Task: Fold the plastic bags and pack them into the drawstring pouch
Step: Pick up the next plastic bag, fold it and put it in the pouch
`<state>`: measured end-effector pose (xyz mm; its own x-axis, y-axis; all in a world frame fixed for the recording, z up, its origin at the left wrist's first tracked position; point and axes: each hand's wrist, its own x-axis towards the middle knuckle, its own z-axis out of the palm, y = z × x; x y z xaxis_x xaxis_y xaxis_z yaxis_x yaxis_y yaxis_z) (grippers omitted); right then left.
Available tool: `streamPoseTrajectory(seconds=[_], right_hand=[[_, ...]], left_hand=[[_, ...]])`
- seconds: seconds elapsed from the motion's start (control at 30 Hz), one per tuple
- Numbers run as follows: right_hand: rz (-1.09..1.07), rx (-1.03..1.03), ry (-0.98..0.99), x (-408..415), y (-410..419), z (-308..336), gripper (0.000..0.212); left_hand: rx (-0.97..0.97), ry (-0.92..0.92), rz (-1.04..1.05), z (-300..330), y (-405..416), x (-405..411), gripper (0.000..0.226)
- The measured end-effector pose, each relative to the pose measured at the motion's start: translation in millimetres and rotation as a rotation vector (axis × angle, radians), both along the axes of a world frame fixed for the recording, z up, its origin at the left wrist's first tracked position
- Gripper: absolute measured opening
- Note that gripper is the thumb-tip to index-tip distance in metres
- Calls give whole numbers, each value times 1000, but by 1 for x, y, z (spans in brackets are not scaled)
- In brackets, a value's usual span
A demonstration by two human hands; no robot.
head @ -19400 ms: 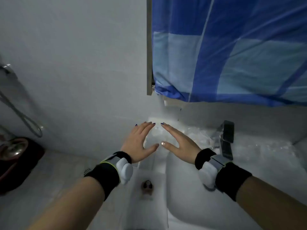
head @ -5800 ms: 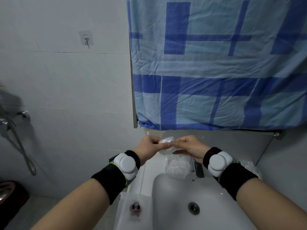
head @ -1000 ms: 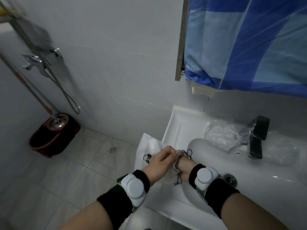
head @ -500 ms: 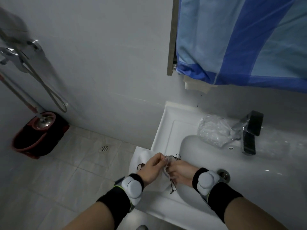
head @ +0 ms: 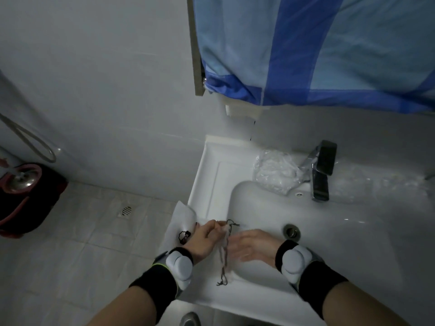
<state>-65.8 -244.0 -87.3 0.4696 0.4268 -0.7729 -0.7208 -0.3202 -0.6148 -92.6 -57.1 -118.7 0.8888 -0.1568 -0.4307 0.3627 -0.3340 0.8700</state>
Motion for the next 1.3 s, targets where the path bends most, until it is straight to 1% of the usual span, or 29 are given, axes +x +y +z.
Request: streamPoseTrajectory(seconds=[0.03, 0.17, 0.23, 0.3, 0.33, 0.43, 0.53, 0.63, 0.77, 0.83, 0.9, 1.07, 1.17, 1.3], right_hand=[[-28, -29, -41, 4, -5, 1, 22], [-213, -122, -231, 30, -21, 4, 19], [-259, -196, -370, 47, -29, 2, 25], [-311, -265, -455, 62, -34, 1, 35], [-359, -294, -457, 70, -37, 0, 40], [-483, -369, -373, 88, -47, -2, 50], [-480, -434, -352, 99, -57, -9, 54], [-478, -477, -407, 105, -62, -15, 57], [-499, -481, -447, 113, -67, -15, 61], [-497, -459, -466, 112, -68, -11, 58], [-527, -374, -473, 109, -64, -5, 53], [-656, -210, -552, 97, -55, 32, 33], [-647, -150, -617, 91, -51, 59, 25], [-650, -109, -687, 88, -51, 90, 11]], left_hand=[[18, 1, 12, 1, -3, 1, 22], [-35, -58, 159, 16, -16, 10, 26], [-58, -91, 178, 22, -21, 20, 22], [-68, -113, 165, 25, -25, 29, 17], [-59, -124, 150, 26, -29, 34, 15], [-31, -148, 136, 26, -38, 50, 16], [-31, -126, 158, 26, -48, 64, 16], [-19, -114, 162, 24, -55, 75, 14], [-7, -111, 186, 22, -60, 83, 12], [-6, -104, 180, 22, -63, 84, 10], [-7, -119, 177, 23, -65, 84, 9], [-22, -210, 218, 42, -67, 90, 10], [-16, -325, 187, 62, -66, 94, 14], [78, -543, 218, 92, -66, 102, 17]])
